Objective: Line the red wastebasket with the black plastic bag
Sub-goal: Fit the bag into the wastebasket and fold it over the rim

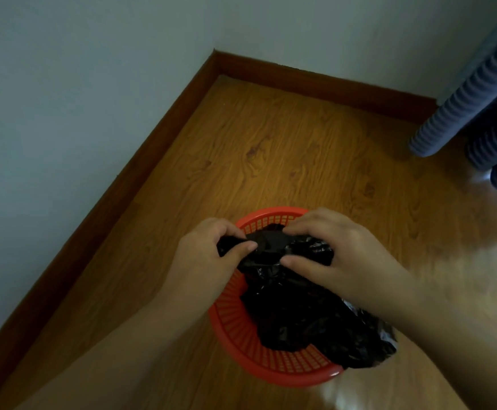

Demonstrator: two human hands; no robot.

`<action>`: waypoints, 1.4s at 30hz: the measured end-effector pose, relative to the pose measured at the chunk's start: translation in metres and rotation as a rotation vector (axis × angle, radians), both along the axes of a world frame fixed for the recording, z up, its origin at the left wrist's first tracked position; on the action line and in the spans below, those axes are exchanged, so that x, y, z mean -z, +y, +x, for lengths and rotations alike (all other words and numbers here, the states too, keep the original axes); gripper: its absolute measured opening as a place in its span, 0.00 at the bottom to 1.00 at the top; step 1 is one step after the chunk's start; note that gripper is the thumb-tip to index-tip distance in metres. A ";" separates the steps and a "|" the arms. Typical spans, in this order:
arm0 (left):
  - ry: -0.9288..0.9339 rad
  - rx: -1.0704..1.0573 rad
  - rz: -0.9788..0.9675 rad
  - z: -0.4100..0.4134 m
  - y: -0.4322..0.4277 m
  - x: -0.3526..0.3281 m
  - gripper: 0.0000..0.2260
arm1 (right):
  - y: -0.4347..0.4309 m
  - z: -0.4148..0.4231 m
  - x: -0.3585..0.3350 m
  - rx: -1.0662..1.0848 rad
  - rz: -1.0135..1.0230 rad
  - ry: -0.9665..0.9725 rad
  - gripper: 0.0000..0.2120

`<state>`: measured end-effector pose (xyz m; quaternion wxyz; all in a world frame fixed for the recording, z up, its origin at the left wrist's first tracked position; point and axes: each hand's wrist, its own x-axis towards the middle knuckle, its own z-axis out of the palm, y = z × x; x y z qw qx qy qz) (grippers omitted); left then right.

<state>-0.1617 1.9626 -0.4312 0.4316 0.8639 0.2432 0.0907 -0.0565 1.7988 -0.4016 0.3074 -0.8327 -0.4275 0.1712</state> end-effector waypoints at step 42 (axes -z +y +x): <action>0.119 0.337 0.346 0.026 0.056 0.041 0.19 | 0.015 0.065 0.075 0.187 -0.227 -0.245 0.17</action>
